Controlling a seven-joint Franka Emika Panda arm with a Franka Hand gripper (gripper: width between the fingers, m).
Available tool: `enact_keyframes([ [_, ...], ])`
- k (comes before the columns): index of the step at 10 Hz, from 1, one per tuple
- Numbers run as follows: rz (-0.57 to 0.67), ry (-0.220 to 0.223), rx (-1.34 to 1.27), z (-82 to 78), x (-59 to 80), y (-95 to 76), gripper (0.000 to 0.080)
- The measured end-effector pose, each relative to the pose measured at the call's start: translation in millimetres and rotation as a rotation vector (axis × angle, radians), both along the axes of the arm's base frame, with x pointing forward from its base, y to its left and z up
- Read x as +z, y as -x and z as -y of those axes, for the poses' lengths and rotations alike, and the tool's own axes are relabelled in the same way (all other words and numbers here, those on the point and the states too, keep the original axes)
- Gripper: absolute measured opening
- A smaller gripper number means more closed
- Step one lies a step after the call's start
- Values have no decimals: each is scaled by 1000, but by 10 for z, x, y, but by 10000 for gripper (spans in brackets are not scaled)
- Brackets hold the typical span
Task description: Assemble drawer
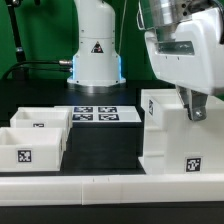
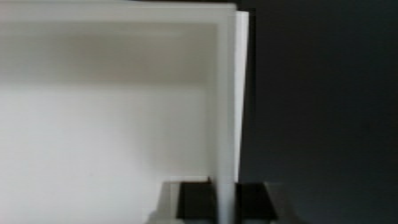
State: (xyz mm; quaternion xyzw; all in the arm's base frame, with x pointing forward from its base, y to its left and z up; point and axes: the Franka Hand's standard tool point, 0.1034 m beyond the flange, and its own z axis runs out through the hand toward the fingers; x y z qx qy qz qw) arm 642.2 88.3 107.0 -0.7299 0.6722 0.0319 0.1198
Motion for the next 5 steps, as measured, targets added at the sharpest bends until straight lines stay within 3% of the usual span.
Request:
enact_keyframes([
  [3,0,1,12,-5,-3,7,47],
  [5,0,1,16,-12,-4,8,399],
])
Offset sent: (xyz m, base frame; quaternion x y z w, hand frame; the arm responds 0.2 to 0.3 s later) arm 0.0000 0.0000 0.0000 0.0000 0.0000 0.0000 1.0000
